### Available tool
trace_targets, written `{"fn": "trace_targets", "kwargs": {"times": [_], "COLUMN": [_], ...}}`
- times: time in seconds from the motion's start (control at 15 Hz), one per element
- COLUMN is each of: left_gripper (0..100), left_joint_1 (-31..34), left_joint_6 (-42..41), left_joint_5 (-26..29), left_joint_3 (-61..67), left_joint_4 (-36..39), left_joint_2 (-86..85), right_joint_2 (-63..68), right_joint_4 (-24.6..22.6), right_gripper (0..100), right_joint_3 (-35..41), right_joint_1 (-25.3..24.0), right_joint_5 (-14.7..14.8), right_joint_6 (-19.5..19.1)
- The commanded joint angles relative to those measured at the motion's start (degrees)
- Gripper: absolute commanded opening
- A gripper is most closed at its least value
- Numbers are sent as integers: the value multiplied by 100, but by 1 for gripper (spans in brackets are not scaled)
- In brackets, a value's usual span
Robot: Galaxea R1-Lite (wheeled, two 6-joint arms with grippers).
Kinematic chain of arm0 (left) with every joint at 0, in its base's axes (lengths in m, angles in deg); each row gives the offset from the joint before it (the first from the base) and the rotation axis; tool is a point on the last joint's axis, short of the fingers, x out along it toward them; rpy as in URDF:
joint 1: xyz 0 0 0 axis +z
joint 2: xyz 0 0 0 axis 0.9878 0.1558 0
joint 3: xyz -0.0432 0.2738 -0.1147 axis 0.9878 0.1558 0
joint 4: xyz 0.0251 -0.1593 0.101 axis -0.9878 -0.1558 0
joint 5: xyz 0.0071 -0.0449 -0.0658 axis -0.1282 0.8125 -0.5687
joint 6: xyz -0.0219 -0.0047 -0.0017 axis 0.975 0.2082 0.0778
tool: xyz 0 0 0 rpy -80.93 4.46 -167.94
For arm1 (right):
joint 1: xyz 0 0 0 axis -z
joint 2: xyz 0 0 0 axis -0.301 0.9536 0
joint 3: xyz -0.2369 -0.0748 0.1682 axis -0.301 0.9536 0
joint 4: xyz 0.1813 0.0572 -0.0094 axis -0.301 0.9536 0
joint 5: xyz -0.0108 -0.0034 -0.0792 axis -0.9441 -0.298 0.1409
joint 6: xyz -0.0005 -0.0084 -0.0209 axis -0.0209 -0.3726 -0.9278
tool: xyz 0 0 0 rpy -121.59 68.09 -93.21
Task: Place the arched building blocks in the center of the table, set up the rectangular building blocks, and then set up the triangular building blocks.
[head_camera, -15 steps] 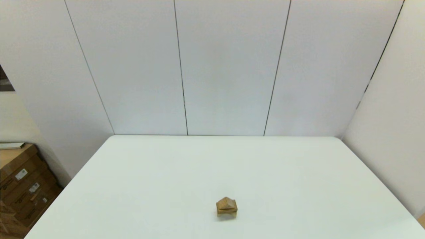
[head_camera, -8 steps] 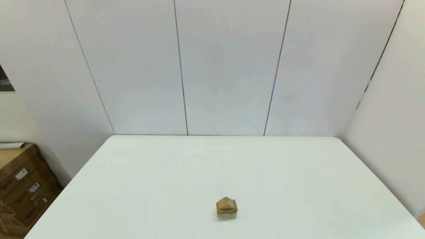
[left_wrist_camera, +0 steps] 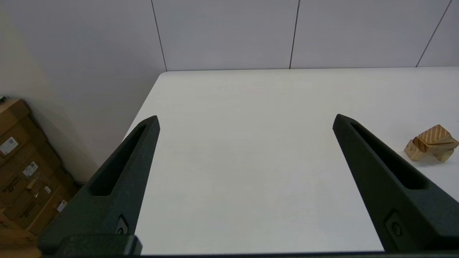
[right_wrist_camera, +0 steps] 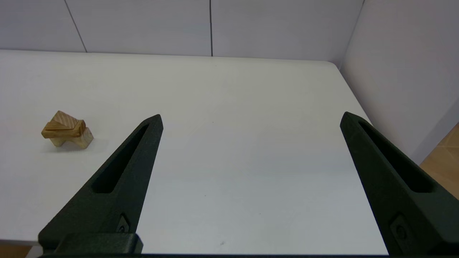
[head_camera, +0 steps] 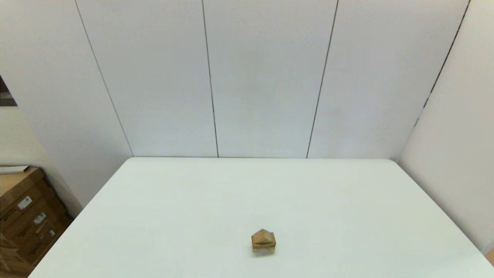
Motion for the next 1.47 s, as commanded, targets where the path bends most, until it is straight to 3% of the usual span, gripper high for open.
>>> {"fn": "trace_targets", "kwargs": {"times": [0.07, 1.47], "left_gripper": [100, 100], "left_joint_1": [2, 2], "left_joint_6": [4, 4], "left_joint_5": [2, 2], "left_joint_3": [9, 9], "left_joint_4": [2, 2], "left_joint_2": [7, 7], "right_joint_2": [0, 0], "right_joint_4": [4, -5], "right_gripper": [100, 100], "right_joint_3": [-9, 0], "right_joint_1": [0, 0], "right_joint_5": [-2, 7], "right_joint_6": [5, 49]}}
